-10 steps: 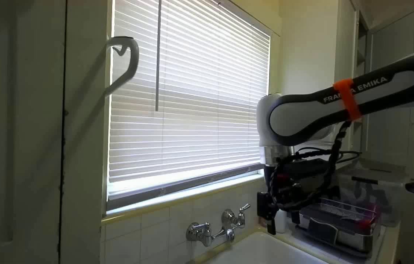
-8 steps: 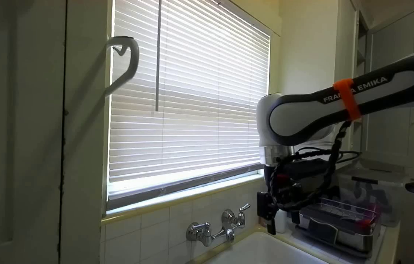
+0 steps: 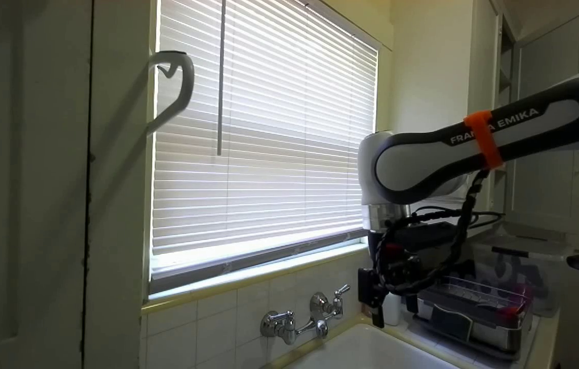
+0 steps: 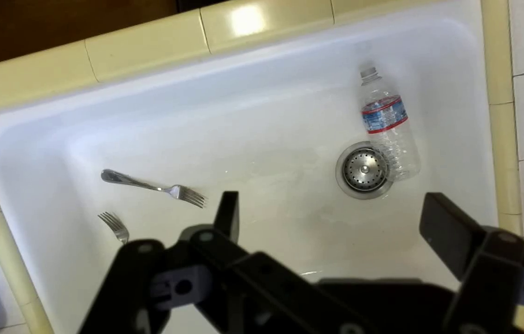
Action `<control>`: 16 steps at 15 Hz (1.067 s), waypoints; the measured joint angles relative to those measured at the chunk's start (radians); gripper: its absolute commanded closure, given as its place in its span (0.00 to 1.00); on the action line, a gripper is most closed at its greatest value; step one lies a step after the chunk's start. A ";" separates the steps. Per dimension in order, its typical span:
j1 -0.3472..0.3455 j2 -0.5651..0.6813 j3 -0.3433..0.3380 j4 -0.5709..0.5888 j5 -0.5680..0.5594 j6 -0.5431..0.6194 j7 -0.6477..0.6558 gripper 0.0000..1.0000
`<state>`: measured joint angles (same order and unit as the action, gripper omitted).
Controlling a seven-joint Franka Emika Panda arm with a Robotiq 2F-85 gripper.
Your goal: Turn the tap handle on the left
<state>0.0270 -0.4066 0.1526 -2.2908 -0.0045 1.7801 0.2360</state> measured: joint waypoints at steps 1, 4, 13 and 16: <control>0.000 0.014 0.002 0.009 0.000 0.006 0.017 0.00; 0.000 0.099 0.012 0.071 0.000 0.039 0.080 0.03; 0.014 0.394 0.005 0.321 -0.057 0.260 0.031 0.78; 0.024 0.453 -0.001 0.369 -0.057 0.361 -0.063 1.00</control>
<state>0.0513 0.0467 0.1516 -1.9220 -0.0615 2.1408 0.1732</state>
